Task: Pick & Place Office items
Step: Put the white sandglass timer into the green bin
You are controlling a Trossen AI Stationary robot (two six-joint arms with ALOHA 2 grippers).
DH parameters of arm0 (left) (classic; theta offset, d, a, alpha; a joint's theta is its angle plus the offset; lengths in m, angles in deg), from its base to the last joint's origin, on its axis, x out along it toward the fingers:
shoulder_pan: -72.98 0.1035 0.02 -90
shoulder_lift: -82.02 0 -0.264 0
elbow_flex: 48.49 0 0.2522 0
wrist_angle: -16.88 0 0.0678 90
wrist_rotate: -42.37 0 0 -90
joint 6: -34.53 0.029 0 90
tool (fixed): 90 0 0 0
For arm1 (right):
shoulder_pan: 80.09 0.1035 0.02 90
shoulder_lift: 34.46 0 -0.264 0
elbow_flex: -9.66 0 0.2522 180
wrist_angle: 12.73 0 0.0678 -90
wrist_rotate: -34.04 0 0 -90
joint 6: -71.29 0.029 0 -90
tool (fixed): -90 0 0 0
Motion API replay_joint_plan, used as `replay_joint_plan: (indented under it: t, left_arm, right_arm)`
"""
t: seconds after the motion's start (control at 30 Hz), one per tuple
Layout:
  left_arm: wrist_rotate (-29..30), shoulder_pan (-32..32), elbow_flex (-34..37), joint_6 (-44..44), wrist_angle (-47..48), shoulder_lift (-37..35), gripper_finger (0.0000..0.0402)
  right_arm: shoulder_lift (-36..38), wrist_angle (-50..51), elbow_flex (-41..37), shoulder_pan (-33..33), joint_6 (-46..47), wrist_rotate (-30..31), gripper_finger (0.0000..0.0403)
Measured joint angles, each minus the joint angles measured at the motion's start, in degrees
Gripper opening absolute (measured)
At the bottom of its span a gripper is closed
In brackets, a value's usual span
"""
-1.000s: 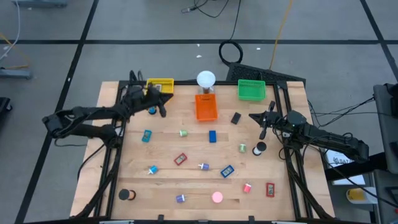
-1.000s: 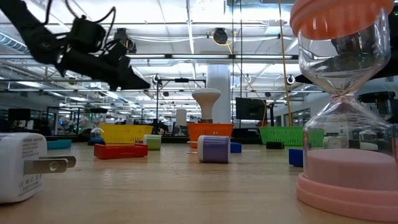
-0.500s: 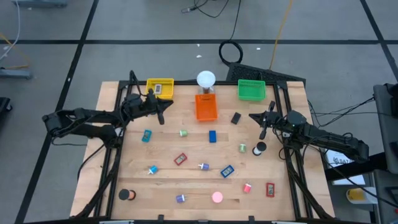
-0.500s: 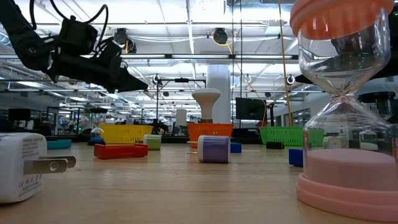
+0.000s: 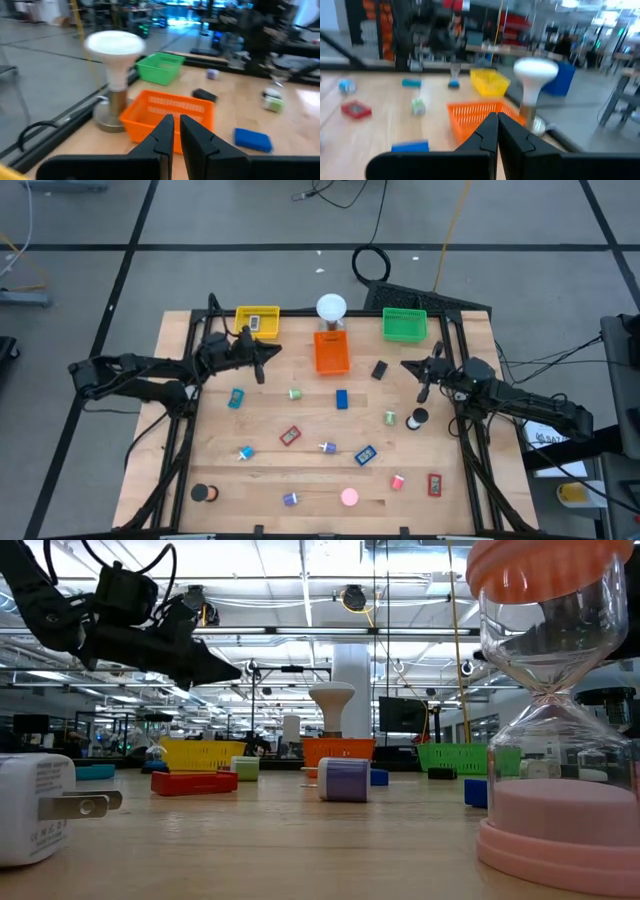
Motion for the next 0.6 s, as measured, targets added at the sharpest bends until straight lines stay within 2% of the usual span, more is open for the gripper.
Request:
replay_joint_plan:
  t: [0.13,0.23,0.3,0.43,0.6]
  left_arm:
    - [-0.79,-2.15,0.0,1.57,0.21,0.5,0.0031]
    - [-0.79,-3.45,0.0,1.97,0.05,0.48,0.0031]
    - [-0.8,-4.07,0.0,1.95,0.12,0.48,0.0031]
    - [-0.8,-4.93,0.0,1.97,0.12,0.48,0.0031]
    - [-0.79,-5.28,0.0,1.97,0.1,0.48,0.0031]
  right_arm:
    - [-0.02,-4.98,0.0,0.0,7.1,0.04,0.0]
    - [0.02,-11.79,0.02,0.0,8.84,-0.07,0.0]
    - [0.01,-12.07,1.23,0.14,11.02,-0.19,0.0]
    - [-2.32,0.47,5.75,1.61,16.36,0.66,0.0]
    - [-9.92,16.45,14.18,5.03,22.2,11.13,0.0]
